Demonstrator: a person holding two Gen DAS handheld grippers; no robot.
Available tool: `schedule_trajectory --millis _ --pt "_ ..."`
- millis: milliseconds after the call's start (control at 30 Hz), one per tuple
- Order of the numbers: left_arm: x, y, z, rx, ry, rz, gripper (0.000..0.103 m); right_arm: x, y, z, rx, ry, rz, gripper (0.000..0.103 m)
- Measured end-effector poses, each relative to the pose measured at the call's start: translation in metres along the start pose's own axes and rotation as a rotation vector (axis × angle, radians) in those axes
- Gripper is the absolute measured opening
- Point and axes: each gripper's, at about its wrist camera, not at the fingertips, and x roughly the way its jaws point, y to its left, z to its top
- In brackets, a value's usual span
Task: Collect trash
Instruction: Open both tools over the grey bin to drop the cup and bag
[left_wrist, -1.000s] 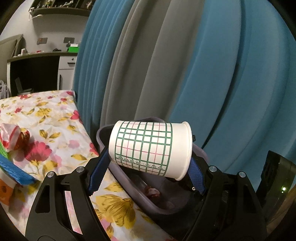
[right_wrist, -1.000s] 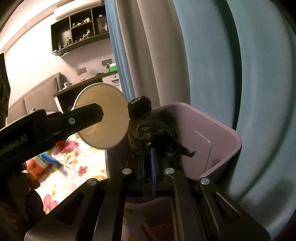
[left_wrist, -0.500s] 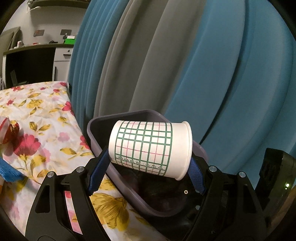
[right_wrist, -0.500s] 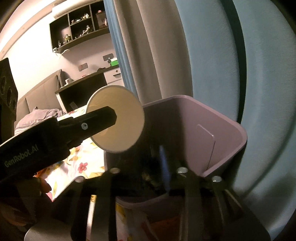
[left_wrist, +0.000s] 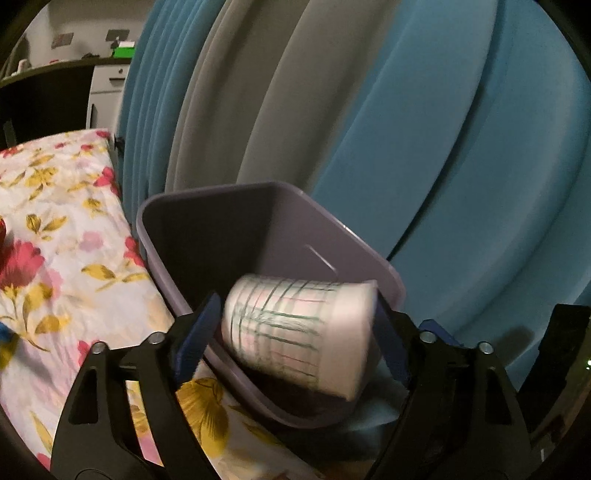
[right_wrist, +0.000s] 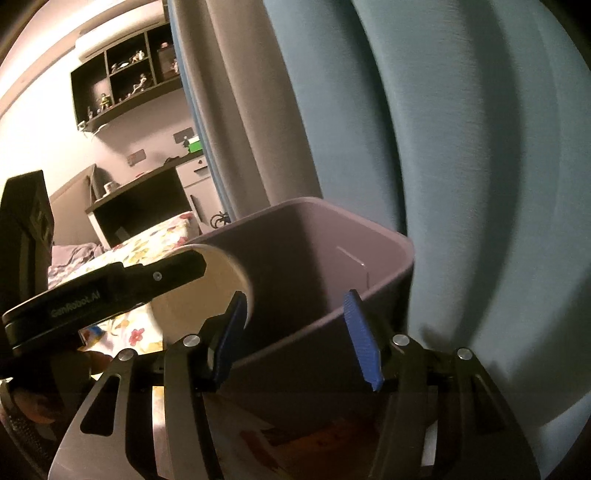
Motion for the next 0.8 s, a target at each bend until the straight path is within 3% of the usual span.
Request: schedule_trajectory --millis 200,400,567,800 --pt "-0.016 -0.001 -0.003 0.010 -0.031 0.023 0.088 -0.008 0.000 0.001 0.007 -0.019 0.000 0.055" --pt "-0.061 0.002 -0.012 0.002 -0.114 0.144 0.093 -0.026 0.008 0.006 0.002 -0.058 0.010 0.056" --pt "-0.105 0.006 -0.025 0.002 -0.182 0.270 0.097 -0.041 0.024 0.006 -0.010 -0.087 0.009 0.065" --pt "-0.160 0.025 -0.050 -0.052 -0.203 0.390 0.097 -0.062 0.046 0.002 -0.045 -0.129 0.014 0.082"
